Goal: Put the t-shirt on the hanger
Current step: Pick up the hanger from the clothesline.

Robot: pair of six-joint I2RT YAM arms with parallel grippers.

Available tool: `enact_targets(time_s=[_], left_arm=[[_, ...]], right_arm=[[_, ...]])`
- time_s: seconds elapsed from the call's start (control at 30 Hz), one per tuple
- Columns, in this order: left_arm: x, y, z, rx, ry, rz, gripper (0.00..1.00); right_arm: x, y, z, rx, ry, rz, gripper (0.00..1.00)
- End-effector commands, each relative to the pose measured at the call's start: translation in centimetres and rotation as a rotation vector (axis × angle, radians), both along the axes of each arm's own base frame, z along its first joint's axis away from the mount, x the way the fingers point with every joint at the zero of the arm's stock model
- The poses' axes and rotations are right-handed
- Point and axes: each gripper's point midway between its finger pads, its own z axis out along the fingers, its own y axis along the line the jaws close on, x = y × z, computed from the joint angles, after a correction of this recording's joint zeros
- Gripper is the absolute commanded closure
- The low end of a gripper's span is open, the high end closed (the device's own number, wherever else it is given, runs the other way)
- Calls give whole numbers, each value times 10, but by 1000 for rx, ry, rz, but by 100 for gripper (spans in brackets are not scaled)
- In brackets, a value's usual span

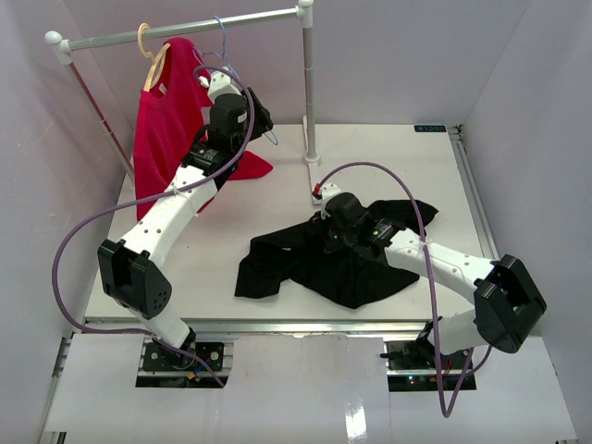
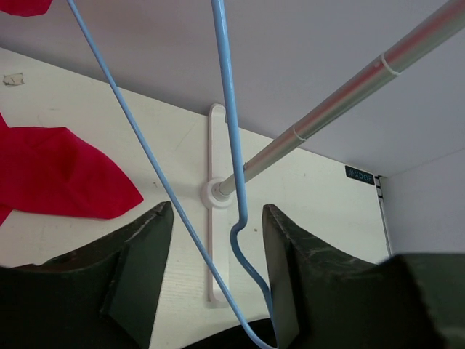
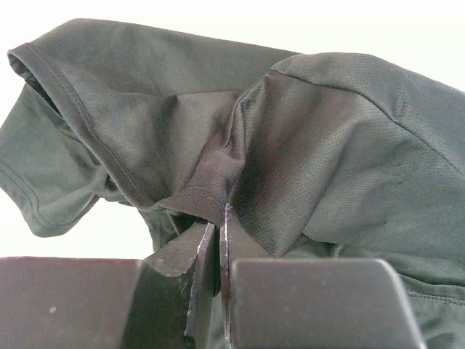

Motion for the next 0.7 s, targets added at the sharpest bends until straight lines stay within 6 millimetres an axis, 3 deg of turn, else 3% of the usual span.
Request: enact_targets(time_s=[0.0, 0.2, 0.43, 0.53, 0.67], left_arm=[[0, 4, 35, -8, -78, -17, 42], [-5, 11, 34, 13, -81, 1, 55], [-4, 13, 38, 43, -92, 1, 59], [-3, 13, 36, 56, -88, -1, 67], [-5, 15, 42, 78, -85, -4, 89]], right_arm=[[4, 2, 11, 21, -49, 4, 92], [5, 1, 9, 8, -53, -4, 92], [5, -1, 8, 1, -51, -3, 92], [6, -2, 10, 1, -58, -7, 92], [6, -2, 6, -7, -53, -7, 92]])
